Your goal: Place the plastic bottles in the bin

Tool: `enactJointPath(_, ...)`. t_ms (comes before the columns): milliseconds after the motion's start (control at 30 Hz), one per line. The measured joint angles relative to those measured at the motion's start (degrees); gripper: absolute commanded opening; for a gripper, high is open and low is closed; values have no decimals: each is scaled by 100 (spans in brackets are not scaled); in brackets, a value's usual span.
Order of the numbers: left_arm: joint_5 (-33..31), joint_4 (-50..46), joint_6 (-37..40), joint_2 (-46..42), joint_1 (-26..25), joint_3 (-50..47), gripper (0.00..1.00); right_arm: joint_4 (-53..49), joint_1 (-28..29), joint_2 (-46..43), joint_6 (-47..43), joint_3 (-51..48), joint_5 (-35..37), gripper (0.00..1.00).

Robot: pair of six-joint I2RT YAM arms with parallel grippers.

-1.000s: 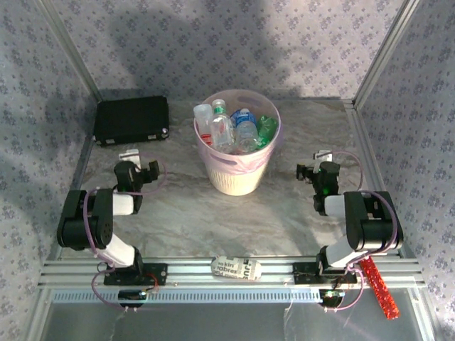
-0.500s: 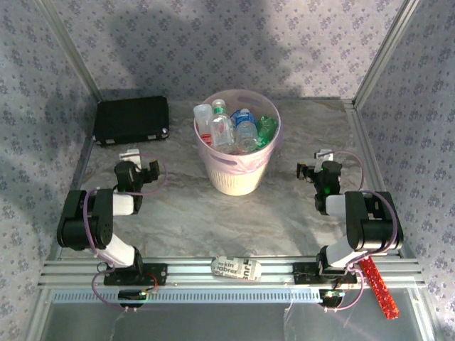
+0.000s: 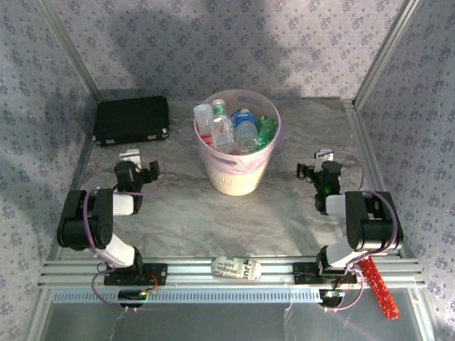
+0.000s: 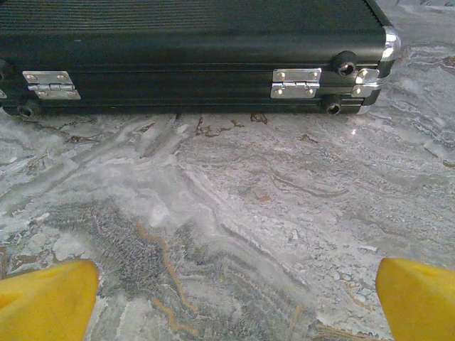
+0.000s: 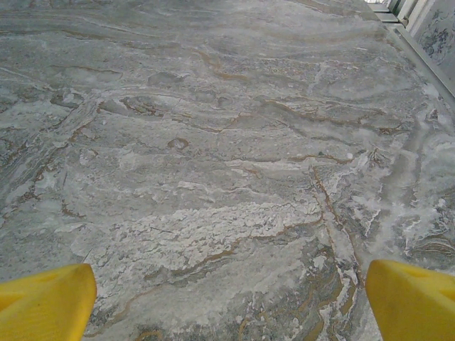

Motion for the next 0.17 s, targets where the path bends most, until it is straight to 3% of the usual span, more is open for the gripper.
enactJointPath(167,0,0,0,0,0,0,100,0,0,0,0,0,0,99)
